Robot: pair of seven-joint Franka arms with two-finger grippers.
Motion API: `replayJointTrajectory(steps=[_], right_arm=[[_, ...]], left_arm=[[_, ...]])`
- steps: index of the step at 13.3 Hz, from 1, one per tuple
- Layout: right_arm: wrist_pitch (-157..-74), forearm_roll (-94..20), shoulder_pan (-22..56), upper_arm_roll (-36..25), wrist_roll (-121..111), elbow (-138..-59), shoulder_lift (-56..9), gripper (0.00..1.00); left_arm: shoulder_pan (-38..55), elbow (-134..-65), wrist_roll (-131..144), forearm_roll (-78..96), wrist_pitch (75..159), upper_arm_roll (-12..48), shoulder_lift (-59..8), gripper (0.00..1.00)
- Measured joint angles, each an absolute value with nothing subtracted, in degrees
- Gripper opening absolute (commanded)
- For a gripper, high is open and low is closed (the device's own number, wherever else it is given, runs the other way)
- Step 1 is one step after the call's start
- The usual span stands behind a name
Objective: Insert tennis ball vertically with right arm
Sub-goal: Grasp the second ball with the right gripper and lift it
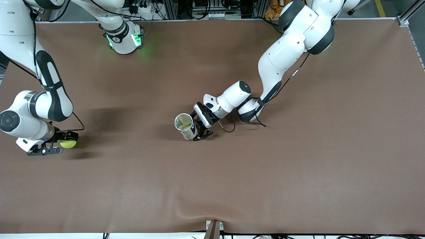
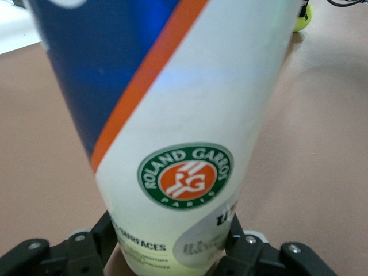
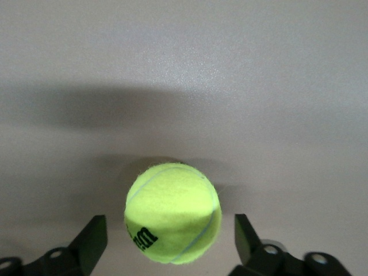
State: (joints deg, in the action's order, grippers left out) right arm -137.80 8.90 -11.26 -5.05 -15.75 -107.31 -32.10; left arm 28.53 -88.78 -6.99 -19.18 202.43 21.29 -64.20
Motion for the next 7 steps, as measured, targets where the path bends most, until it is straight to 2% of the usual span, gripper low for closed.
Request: replayJointTrajectory(steps=[7], right_arm=[[-138.1,8.9,-11.3,-5.0,-18.7,-107.1,-32.1,0.0]], left_arm=[[28.5,-88.3,-7.0,-19.2,202.4,21.3,-64.2,0.76]])
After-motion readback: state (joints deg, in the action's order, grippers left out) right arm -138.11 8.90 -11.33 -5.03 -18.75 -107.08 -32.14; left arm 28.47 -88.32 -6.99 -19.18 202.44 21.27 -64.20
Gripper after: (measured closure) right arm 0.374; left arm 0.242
